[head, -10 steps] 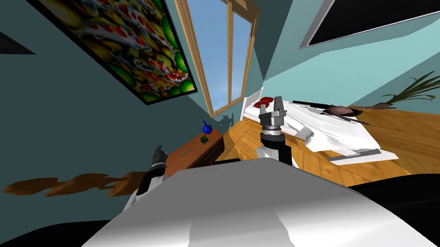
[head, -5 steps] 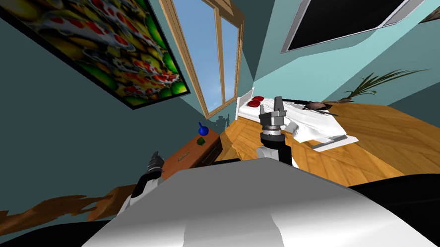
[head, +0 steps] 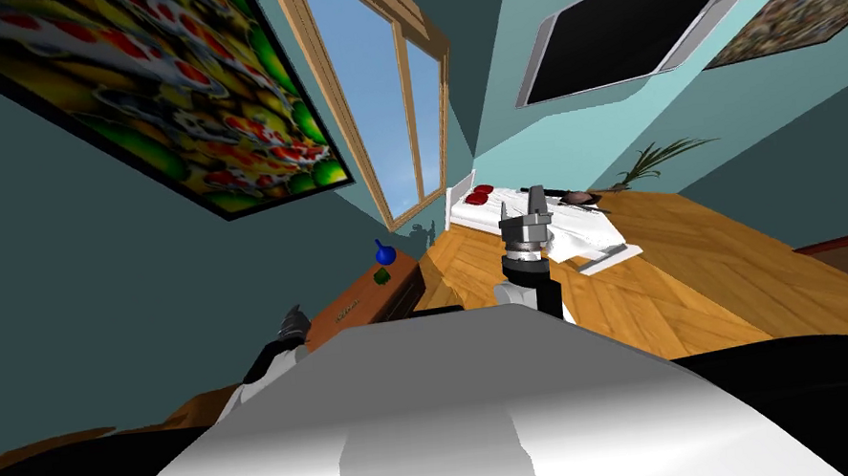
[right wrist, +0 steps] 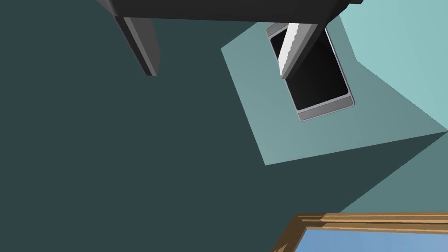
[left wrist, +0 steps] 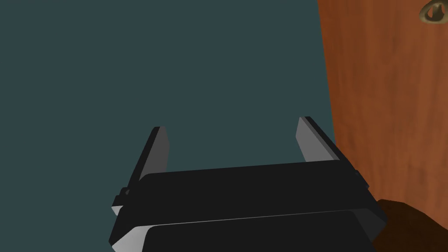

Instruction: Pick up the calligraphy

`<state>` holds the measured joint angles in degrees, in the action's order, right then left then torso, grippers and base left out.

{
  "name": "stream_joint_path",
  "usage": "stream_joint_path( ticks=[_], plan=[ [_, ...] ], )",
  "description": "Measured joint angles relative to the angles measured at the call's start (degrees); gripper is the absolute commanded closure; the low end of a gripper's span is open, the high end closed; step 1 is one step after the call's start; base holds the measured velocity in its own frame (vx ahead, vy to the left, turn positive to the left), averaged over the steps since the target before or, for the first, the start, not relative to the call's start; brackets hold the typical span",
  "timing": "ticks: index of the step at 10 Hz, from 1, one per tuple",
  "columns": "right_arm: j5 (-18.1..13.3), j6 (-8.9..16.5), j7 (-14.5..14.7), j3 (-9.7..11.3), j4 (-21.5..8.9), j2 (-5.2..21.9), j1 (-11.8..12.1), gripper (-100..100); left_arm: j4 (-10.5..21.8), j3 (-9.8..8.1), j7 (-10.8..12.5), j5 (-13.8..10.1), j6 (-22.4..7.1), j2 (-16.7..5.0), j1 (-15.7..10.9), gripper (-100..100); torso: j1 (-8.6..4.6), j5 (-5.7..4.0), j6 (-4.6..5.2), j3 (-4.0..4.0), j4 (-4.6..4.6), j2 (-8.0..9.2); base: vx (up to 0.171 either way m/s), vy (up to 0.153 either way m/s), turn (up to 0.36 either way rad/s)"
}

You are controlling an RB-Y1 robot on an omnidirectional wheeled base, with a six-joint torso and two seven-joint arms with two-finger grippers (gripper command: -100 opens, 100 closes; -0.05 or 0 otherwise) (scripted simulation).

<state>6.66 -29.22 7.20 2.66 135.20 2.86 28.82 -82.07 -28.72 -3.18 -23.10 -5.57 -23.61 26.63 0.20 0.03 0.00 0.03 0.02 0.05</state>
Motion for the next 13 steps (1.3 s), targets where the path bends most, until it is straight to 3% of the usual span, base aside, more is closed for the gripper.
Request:
stream_joint_path(
  ticks=[2,3,5,6,9,10,13],
  plan=[
    [0.0,0.0,0.0,0.0,0.0,0.0,0.0,0,1.9,-0.73,0.3,-1.4,-2.7,-0.7,0.8,-100,-0.07,0.01,-0.09,-0.01,-0.01,-0.01,-0.016,0.019,-0.19],
    [0.0,0.0,0.0,0.0,0.0,0.0,0.0,0,4.9,-1.08,0.2,-2.6,-3.3,-1.4,-0.1,-100,-0.04,0.0,0.03,-0.01,0.0,-0.02,-0.019,0.038,-0.187],
    [0.0,0.0,0.0,0.0,0.0,0.0,0.0,0,7.8,-2.66,-0.1,-4.2,-6.4,-1.7,-0.8,-100,0.0,0.01,-0.01,0.0,0.0,0.0,-0.029,0.04,-0.223],
    [0.0,0.0,0.0,0.0,0.0,0.0,0.0,0,11.9,-1.97,-0.1,-6.1,-6.6,-3.2,-1.2,-100,0.04,0.03,-0.09,0.01,0.0,0.03,-0.019,0.024,0.006],
    [0.0,0.0,0.0,0.0,0.0,0.0,0.0,0,11.7,-4.31,-0.3,-5.7,-10.7,-1.7,-1.5,-100,-0.07,-0.01,0.0,-0.02,-0.01,-0.04,-0.016,0.021,-0.181],
    [0.0,0.0,0.0,0.0,0.0,0.0,0.0,0,14.0,-4.25,-0.6,-6.6,-11.6,-2.0,-2.0,-100,0.0,0.02,-0.09,-0.01,-0.01,-0.01,-0.043,0.045,-0.323],
    [0.0,0.0,0.0,0.0,0.0,0.0,0.0,0,18.9,-6.32,-0.7,-9.4,-16.8,-3.3,-4.0,-100,0.07,0.02,-0.02,0.03,0.01,0.04,-0.04,0.052,-0.213]
  ],
)
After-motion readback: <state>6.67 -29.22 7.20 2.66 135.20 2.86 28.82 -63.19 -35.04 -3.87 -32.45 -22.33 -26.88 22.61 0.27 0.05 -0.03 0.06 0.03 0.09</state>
